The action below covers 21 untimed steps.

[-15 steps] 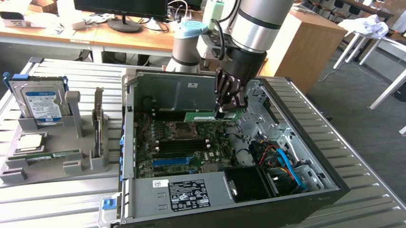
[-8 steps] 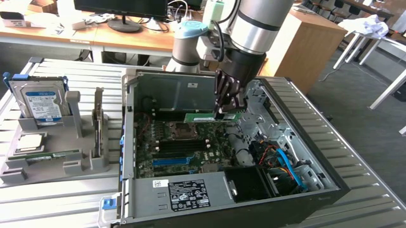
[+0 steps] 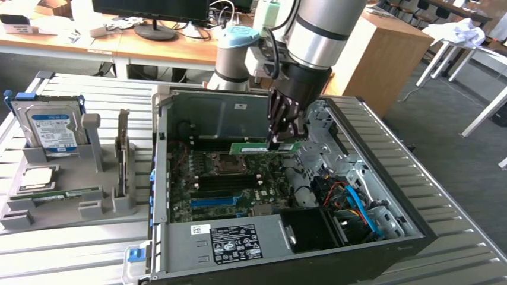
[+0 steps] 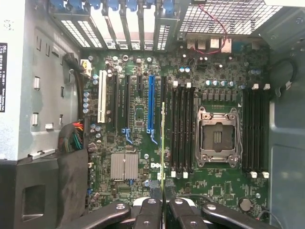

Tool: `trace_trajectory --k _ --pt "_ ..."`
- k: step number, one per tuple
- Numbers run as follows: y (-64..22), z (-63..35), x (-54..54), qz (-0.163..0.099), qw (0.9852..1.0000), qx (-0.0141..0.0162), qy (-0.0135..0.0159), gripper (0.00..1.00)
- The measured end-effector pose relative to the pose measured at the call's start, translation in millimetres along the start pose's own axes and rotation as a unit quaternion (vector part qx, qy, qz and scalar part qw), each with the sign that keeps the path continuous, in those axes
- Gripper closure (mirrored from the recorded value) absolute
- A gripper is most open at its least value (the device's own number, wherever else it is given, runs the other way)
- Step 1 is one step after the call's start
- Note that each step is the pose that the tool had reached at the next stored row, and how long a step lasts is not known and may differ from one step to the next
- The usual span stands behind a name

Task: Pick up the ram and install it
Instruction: 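Insert the ram into the slot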

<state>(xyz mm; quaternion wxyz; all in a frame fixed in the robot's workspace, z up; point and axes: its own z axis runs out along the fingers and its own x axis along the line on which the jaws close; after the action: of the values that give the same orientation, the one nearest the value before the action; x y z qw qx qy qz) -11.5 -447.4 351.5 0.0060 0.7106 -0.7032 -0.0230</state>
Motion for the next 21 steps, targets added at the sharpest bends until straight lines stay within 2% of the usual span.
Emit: trace_trajectory --k 21 --pt "-0.2 5.6 0.1 0.000 1.0000 0.0000 0.0000 0.87"
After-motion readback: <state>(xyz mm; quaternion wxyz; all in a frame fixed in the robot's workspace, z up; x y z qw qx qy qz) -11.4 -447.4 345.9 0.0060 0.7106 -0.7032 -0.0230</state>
